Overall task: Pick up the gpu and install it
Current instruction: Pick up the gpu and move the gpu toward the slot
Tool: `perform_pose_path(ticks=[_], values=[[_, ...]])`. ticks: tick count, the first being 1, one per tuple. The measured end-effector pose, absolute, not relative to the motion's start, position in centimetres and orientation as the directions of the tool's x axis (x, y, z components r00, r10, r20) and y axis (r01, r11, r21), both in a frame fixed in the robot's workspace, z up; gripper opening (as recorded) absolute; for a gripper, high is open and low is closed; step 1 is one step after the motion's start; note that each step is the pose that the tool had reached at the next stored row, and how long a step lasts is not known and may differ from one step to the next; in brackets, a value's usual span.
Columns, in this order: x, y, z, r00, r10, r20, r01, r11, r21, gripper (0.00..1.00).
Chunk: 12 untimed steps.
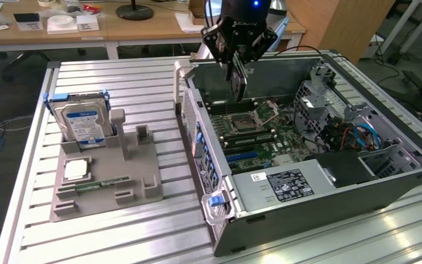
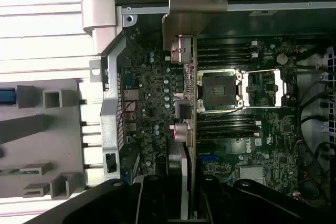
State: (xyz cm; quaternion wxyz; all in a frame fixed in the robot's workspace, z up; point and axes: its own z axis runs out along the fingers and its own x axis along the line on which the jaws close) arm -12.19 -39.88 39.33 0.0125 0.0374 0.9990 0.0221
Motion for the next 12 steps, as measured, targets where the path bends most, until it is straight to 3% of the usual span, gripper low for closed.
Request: perform_pose_path(ticks=[12], values=[[-12.19,-39.88,39.33,-0.997,0.075,-0.023,0.074,0.996,0.045,0.29]])
